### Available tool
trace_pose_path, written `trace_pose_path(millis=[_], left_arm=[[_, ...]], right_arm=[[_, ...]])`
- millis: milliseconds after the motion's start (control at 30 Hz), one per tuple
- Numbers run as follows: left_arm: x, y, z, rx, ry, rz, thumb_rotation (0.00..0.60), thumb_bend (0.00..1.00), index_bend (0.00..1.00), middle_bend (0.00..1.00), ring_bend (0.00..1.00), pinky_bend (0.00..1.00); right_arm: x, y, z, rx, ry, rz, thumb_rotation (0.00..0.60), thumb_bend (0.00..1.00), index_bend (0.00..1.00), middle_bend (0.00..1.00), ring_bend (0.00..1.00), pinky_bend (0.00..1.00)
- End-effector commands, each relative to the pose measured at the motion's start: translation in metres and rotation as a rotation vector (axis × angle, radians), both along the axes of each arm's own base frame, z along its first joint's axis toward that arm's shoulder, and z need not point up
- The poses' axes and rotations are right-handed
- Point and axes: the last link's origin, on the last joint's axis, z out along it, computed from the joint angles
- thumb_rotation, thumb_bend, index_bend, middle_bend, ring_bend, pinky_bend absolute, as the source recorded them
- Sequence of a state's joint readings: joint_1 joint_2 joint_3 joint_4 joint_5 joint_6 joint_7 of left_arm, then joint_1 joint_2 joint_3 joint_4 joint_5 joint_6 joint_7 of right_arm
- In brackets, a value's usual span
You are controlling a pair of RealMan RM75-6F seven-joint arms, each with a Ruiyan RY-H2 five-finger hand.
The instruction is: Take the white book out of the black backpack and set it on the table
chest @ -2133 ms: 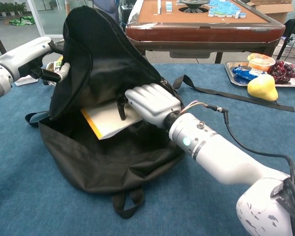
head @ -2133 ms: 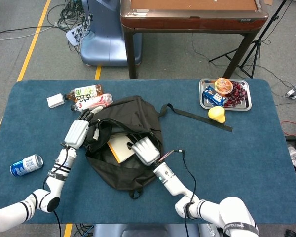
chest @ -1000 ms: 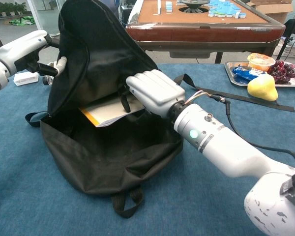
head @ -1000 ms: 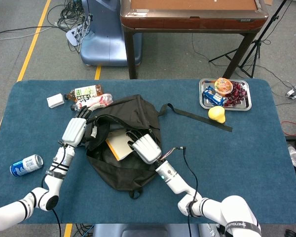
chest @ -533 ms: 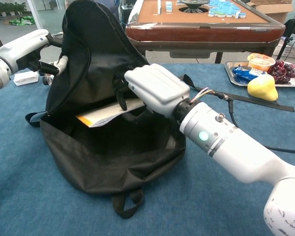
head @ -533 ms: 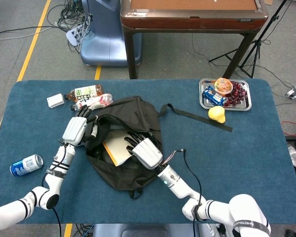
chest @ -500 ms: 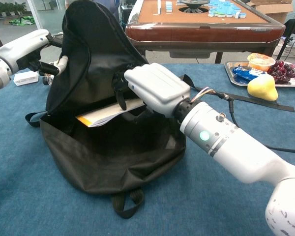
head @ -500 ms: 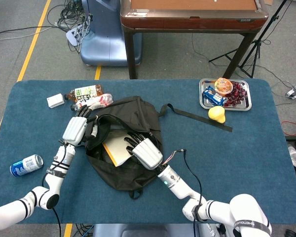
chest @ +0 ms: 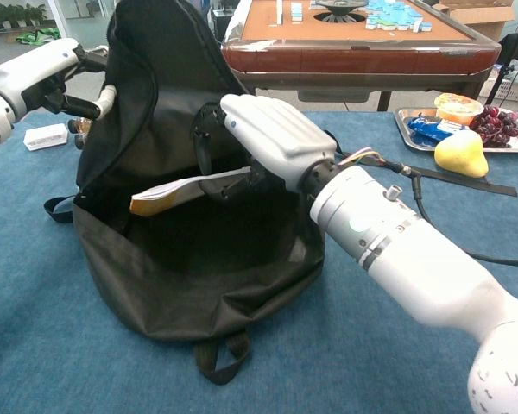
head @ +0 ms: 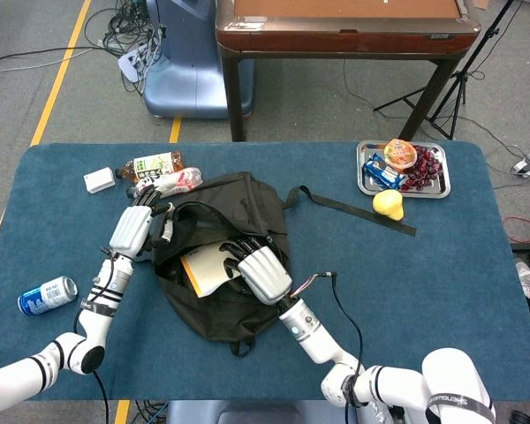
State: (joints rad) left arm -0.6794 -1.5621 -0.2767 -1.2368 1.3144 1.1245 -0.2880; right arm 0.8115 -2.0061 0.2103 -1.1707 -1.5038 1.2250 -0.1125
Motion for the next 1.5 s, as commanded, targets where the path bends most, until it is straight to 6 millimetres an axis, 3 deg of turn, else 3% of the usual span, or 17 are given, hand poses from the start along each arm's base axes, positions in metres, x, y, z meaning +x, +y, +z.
trace_pose_path(millis=[33, 567, 933, 1500], left_arm=[[-0.002, 0.0, 0.003, 0.004, 0.003, 0.004, 0.6, 0.61, 0.52, 0.11, 0.09, 0.02], [-0.002, -0.001, 0.007, -0.033, -0.078, 0.03, 0.6, 0.61, 0.52, 0.11, 0.09, 0.02], [-0.002, -0.001, 0.008, -0.044, -0.085, 0.034, 0.6, 0.61, 0.51, 0.11, 0.09, 0.02], [-0.007, -0.003, 0.007, -0.038, -0.045, 0.043, 0.6, 0.61, 0.51, 0.11, 0.09, 0.02]], right_arm=[[0.007, -0.001, 0.005, 0.053, -0.081, -0.037, 0.6, 0.66, 0.67, 0.3, 0.2, 0.23], [0.016, 0.0, 0.027, 0.363, -0.302, -0.062, 0.6, 0.68, 0.68, 0.32, 0.21, 0.23], [0.008, -0.003, 0.051, 0.552, -0.459, -0.077, 0.6, 0.69, 0.69, 0.32, 0.23, 0.23], [-0.022, 0.006, 0.11, 0.48, -0.515, -0.004, 0.6, 0.7, 0.69, 0.34, 0.25, 0.23]])
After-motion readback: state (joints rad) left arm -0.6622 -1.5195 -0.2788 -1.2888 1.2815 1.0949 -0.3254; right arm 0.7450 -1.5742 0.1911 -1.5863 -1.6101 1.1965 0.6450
